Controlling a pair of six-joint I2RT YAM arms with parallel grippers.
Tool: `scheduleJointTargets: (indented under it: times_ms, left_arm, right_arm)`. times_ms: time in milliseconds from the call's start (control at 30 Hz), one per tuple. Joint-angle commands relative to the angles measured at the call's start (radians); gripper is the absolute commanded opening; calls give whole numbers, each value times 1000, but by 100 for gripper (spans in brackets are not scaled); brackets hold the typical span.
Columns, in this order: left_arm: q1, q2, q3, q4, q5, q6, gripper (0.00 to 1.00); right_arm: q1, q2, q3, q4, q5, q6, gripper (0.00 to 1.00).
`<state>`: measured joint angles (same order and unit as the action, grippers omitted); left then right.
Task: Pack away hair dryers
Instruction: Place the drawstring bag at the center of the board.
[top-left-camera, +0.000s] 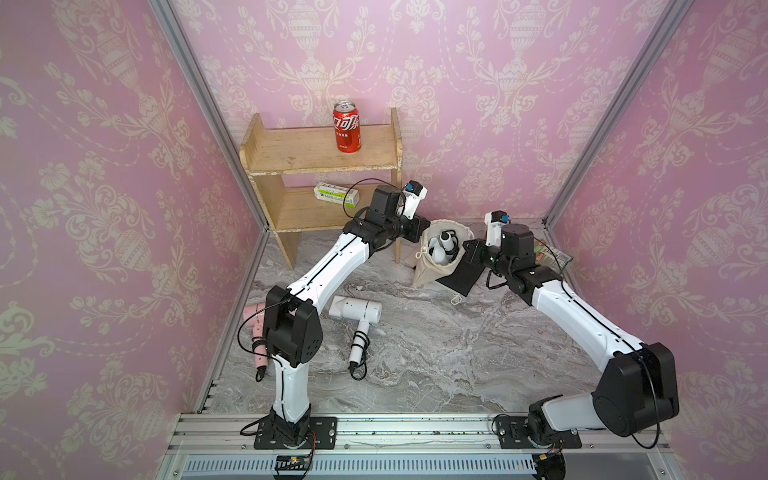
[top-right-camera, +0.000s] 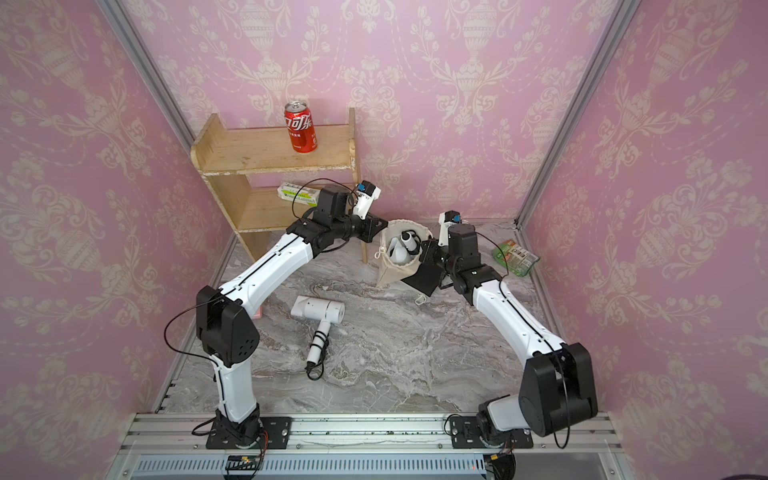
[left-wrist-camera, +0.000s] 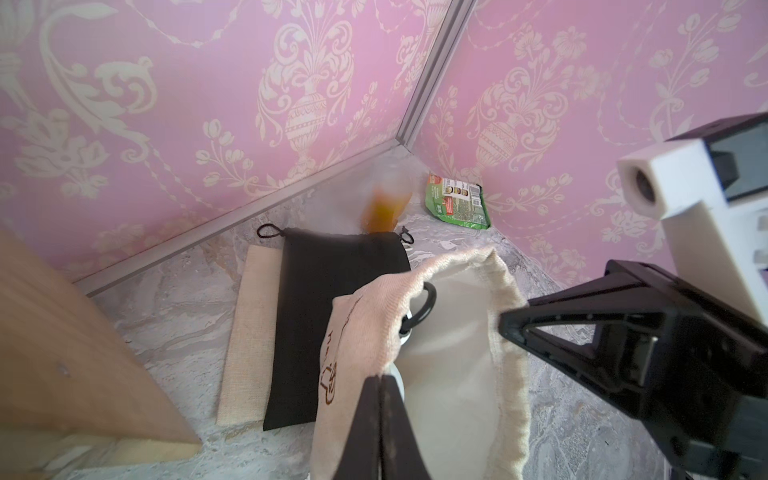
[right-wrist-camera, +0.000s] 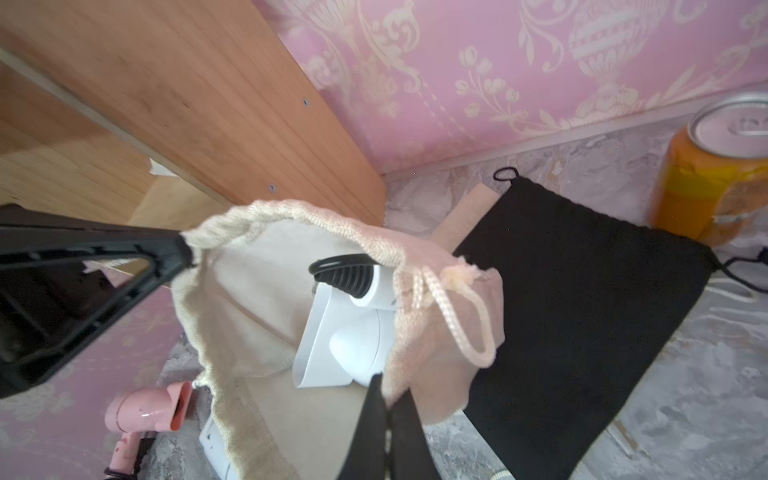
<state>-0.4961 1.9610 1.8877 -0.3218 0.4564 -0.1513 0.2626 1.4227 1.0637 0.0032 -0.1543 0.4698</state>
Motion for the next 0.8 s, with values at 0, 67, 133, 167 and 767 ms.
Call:
scheduleJointTargets:
  times_ms: [0,67,133,167,767]
  left_arm:
    - [-16,-5,-12,112,70,11,0]
    - [-34,-8,-47,127,61,25,0]
    - [-59,-16,-78,131,45,32,0]
    - [-74,-24,-106,144,33,33,0]
    - [-207,-173,-624,400,-106,-90,0]
  right_arm:
    - [32,-12,-83,147,69,-35,0]
    - [42,-41,-157,183,91,-45,0]
    - [46,-77,-211,175,119,-44,0]
    - [47,-99,-239,165,128,-41,0]
    - [71,-447,-566,-28,133,6,58]
